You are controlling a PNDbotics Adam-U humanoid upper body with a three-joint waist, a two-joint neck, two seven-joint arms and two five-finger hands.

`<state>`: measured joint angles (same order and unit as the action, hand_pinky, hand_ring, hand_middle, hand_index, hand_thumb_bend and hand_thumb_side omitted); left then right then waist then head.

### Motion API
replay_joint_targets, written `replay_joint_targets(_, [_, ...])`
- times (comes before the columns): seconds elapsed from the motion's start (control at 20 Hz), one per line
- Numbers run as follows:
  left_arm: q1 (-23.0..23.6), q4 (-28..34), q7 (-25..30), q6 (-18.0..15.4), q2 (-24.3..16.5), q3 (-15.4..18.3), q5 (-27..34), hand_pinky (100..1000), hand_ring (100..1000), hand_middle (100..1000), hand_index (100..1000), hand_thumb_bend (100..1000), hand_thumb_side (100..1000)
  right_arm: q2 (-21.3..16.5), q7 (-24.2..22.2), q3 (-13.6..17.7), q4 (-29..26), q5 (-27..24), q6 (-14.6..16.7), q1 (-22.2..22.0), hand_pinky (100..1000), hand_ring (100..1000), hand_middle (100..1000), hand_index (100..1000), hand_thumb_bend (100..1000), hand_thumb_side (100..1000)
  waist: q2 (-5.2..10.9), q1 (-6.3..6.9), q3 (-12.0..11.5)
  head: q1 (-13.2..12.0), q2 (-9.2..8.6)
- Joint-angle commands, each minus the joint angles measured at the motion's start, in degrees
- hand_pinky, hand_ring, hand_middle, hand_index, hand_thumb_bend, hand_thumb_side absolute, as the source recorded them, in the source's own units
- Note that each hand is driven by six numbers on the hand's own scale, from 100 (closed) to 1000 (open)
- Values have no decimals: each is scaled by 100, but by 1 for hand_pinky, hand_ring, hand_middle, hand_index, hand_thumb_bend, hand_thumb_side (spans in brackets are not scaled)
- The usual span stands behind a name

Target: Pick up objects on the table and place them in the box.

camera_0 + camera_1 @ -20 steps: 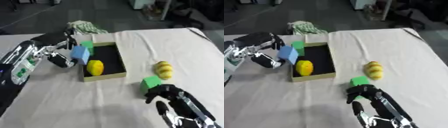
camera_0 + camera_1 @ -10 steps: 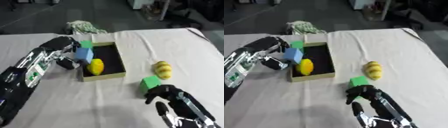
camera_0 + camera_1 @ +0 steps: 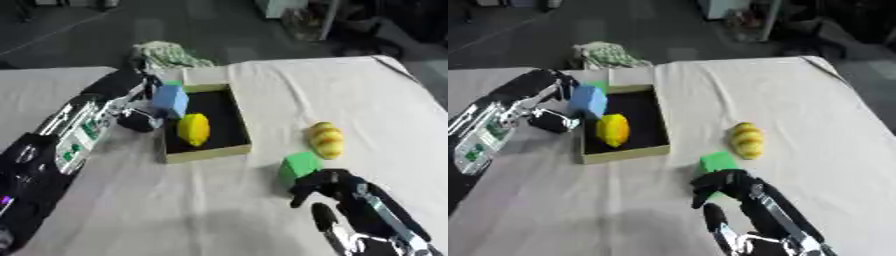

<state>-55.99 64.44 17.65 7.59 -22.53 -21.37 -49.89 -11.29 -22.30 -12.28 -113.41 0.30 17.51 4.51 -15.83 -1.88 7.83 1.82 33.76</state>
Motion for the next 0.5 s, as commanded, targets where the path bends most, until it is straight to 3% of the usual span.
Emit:
replay_joint_targets(0.05, [-126,-14,15,56,18,4,-99,741,607,563,823,100,269,-34,-15,-3,-118,-52,14,46,722,579,544,763,100,393,94,-5,24,-17,-30])
replay_joint_targets(0.5, [-77,-243,110,76,148,6,-382,739,618,594,916,100,280,-24,-17,-5,-118,-51,7,63,722,578,542,763,100,392,78,-3,59,0,-67])
